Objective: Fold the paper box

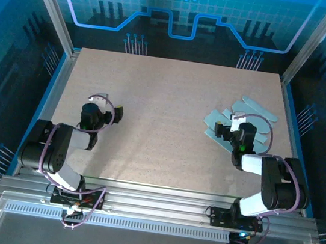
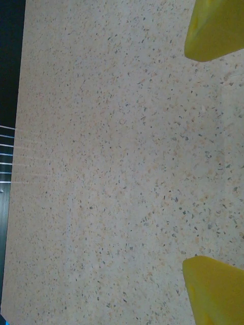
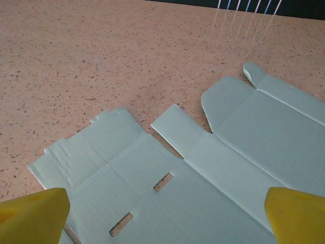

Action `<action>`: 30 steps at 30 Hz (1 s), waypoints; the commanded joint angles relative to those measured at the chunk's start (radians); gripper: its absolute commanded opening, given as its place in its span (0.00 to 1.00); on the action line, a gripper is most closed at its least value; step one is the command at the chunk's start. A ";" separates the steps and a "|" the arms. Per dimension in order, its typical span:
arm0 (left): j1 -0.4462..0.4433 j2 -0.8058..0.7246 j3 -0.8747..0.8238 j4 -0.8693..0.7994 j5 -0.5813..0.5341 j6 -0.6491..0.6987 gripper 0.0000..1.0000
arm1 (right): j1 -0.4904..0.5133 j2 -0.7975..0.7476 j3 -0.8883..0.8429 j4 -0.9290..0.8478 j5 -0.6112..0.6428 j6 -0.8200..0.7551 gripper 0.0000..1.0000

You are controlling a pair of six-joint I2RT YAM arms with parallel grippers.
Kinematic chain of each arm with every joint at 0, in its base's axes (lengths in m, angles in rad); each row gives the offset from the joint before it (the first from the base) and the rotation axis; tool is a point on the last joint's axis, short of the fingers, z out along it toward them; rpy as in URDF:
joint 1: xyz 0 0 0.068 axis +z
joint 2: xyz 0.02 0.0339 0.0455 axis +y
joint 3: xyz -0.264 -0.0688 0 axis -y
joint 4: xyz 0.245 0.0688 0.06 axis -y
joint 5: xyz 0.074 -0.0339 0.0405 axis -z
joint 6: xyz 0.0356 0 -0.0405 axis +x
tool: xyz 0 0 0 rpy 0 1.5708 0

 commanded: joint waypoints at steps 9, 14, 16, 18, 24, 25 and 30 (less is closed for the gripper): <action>-0.003 0.001 0.014 0.027 -0.012 0.024 0.99 | -0.002 0.003 0.018 0.031 0.002 0.008 1.00; -0.004 0.000 0.015 0.027 -0.012 0.024 0.99 | -0.004 0.004 0.019 0.029 0.000 0.008 1.00; -0.004 0.000 0.014 0.027 -0.012 0.024 0.99 | -0.004 0.003 0.019 0.030 0.001 0.009 1.00; -0.003 0.000 0.014 0.027 -0.012 0.024 0.99 | -0.004 0.003 0.019 0.030 0.000 0.009 1.00; -0.004 0.000 0.015 0.027 -0.012 0.024 0.99 | -0.004 0.003 0.019 0.031 -0.001 0.010 1.00; -0.004 0.000 0.014 0.027 -0.012 0.024 0.99 | -0.007 0.002 0.019 0.029 -0.014 0.010 1.00; -0.004 0.000 0.014 0.027 -0.012 0.023 0.99 | -0.009 -0.063 0.057 -0.084 -0.051 -0.006 1.00</action>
